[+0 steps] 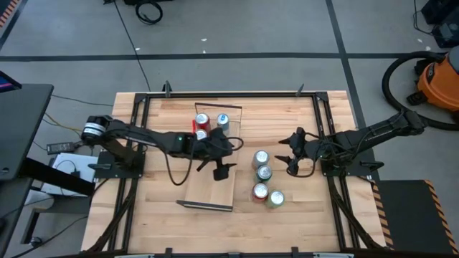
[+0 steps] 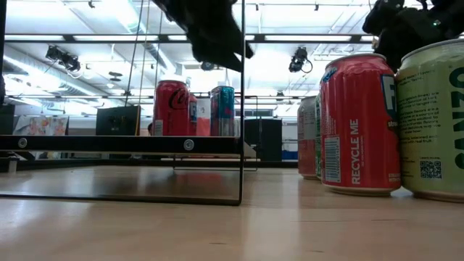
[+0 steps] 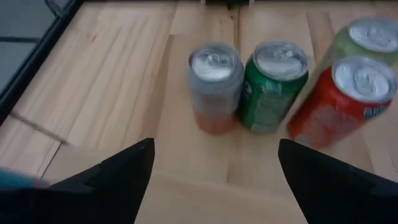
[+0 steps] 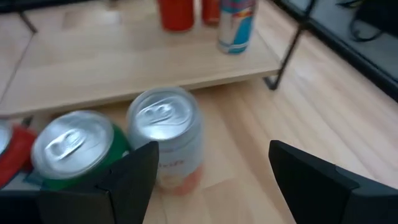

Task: Place canned beverage on shelf
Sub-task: Put the white soda can on the shelf

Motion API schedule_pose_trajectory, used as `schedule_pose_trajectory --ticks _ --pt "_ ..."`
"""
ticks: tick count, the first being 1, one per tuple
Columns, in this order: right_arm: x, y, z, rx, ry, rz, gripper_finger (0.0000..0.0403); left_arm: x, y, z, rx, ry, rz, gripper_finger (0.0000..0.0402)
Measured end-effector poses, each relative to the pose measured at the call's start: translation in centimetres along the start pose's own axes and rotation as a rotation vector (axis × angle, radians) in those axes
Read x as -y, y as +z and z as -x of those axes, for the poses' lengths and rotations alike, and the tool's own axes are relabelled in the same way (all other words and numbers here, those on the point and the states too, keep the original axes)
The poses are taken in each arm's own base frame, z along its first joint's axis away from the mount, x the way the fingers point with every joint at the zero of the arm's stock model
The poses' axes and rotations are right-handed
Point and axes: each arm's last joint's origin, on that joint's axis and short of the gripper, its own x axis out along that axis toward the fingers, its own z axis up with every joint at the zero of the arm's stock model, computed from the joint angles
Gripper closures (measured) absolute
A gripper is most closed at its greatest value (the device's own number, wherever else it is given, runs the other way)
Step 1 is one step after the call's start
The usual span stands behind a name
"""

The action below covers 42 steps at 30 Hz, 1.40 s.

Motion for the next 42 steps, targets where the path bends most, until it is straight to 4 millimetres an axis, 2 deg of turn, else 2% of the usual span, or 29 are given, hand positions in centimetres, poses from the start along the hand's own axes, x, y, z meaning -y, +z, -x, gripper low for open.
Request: schedule_pose_trajectory --ticks 5,10,18,23,34,42 --pt "-0.2 -0.3 -0.3 -0.046 0.030 0.046 0.0088 -0.3 0.5 -0.8 0.012 0.009 0.022 0.0049" --pt "-0.5 -1.8 -1.9 -0.126 -0.027 0.114 0.0089 -0.1 2.0 -1.6 0.013 0.017 0.029 0.0049" --pt "-0.7 -2.5 -4.2 -0.180 -0.104 0.146 0.0089 -0.4 3.1 -4.8 -0.060 0.045 0.063 0.0049" --pt "-0.8 -2.2 -5.7 -0.163 -0.079 0.140 0.0089 -1.0 3.5 -6.3 -0.079 0.065 0.100 0.0049" --pt "-0.9 -1.9 -8.8 -0.101 -0.027 0.097 0.0089 -0.8 3.8 -6.4 -0.085 0.011 0.137 0.0049" --pt "-0.6 -1.8 -8.2 -0.111 -0.036 0.102 0.0089 -0.7 3.9 -6.4 -0.081 0.010 0.100 0.0049"
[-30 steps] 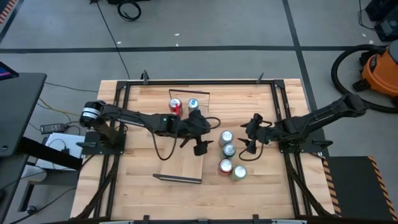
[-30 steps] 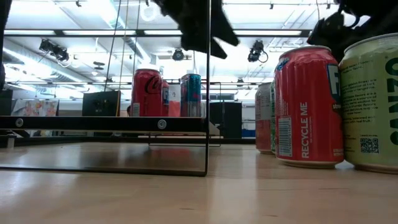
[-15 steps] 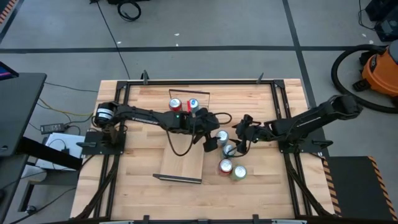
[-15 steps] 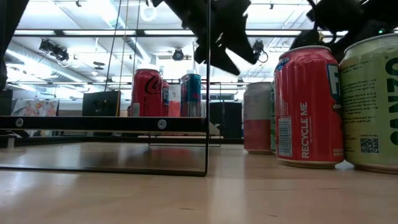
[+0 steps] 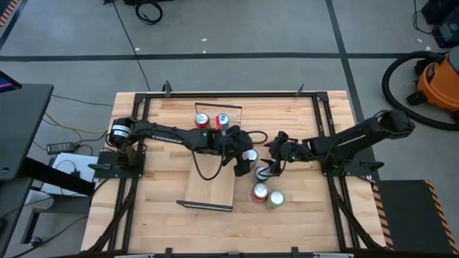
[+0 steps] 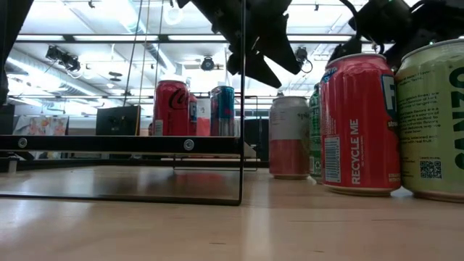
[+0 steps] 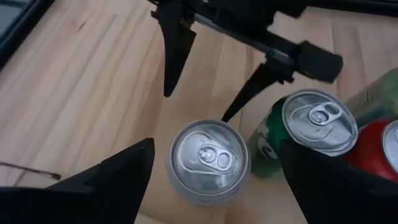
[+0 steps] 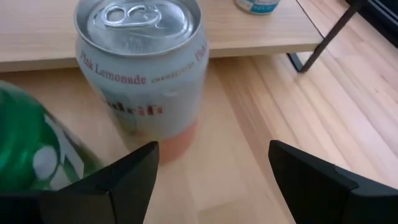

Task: Place canned beverage on shelf
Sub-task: Put the white soda can on the shelf

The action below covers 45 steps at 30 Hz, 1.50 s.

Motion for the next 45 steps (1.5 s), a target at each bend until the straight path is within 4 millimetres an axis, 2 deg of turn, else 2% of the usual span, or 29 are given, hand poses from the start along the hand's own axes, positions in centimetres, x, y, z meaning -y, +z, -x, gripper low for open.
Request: schedule_pose_trajectory --ticks 10,14,21,25,28,36,45 --pt "1.3 0.0 3.6 -0.022 -0.005 -0.034 0.0089 0.0 0.3 -0.1 0.027 -0.032 -0.210 0.0049" --pt "1.4 0.2 4.3 0.004 0.010 -0.048 0.0089 -0.7 -0.6 -2.0 -0.014 -0.015 -0.182 0.0049" --pt "1.1 0.1 4.3 -0.005 0.017 -0.050 0.0089 -1.1 -0.7 -3.8 0.018 -0.011 -0.154 0.0049" --pt "1.1 0.0 4.2 -0.020 0.010 -0.046 0.0089 -1.6 -0.8 -3.9 -0.009 -0.099 -0.070 0.0049" --pt "1.1 -0.1 4.1 -0.022 0.009 -0.045 0.0089 -2.2 -0.7 -3.9 -0.004 -0.091 -0.053 0.0049" --pt "1.1 -0.1 4.1 -0.027 0.008 -0.044 0.0089 -2.5 -0.4 -3.5 0.018 -0.080 -0.164 0.0049" --pt "1.1 -0.2 4.1 -0.030 0.007 -0.042 0.0089 -1.2 -0.6 -3.3 0.016 -0.127 -0.221 0.0049"
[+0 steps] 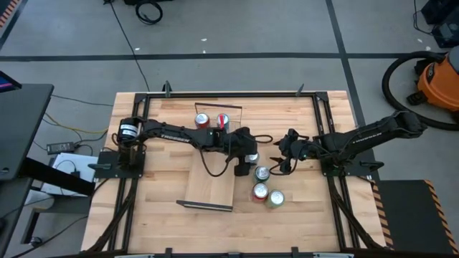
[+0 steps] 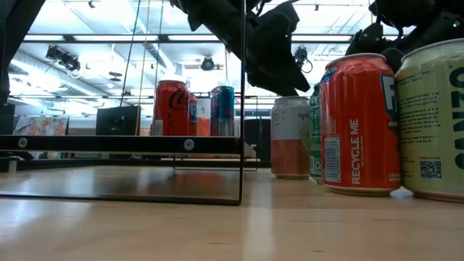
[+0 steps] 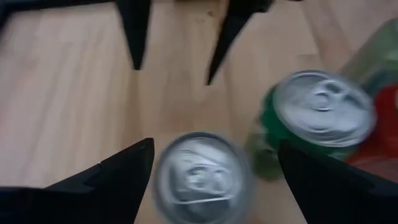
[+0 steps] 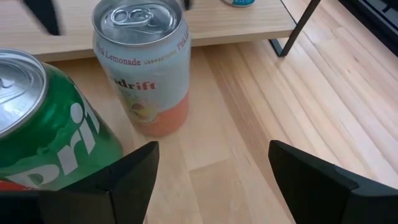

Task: Place canned beverage on shelf
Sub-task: Put the white soda can on the shelf

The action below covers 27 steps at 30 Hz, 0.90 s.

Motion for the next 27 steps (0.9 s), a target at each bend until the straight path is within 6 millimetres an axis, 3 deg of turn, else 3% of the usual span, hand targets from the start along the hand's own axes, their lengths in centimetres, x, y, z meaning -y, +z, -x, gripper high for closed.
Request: schedule_pose_trajectory --ticks 16,27 --pt "0.0 0.0 0.0 0.002 0.001 -0.008 0.0089 0.1 -2.1 -2.6 -0.111 0.029 -0.036 0.0050" --pt "0.0 0.0 0.0 -0.004 0.000 -0.013 0.0089 0.0 -1.9 -2.6 -0.085 0.032 -0.047 0.0098"
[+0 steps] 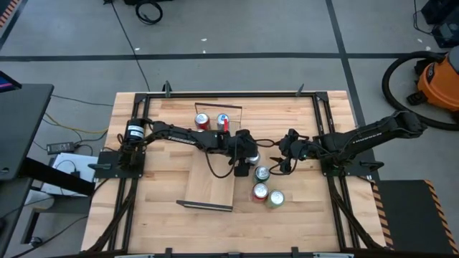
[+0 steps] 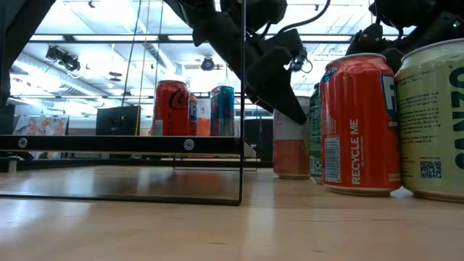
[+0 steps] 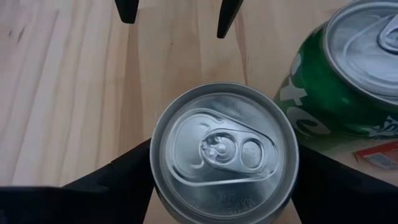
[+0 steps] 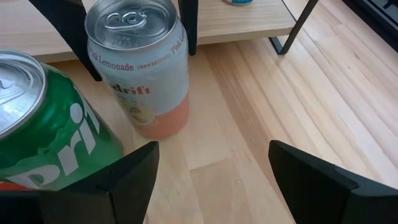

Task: Place canned beverage on shelf
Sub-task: Put the white soda can on the shelf

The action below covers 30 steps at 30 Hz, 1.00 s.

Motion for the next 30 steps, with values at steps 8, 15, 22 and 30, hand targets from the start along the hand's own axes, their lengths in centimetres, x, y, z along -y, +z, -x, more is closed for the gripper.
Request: schedule_pose_trajectory --ticks 8,15,22,30 --pt "0.0 -0.1 0.0 -0.007 -0.002 0.003 0.0089 -0.8 1.2 3.0 0.039 0.016 -0.006 0.0101" --pt "0.0 -0.2 0.0 -0.017 -0.001 0.004 0.0089 -2.0 2.3 8.2 0.059 0.039 0.038 0.0102" --pt "-0.2 -0.3 0.1 -0.018 0.008 0.007 0.0089 -2.8 1.5 11.7 -0.044 0.050 0.099 0.0102" --pt "-0.7 -0.3 0.2 -0.011 0.030 0.008 0.0089 -2.9 0.6 12.2 -0.134 0.094 0.095 0.0101"
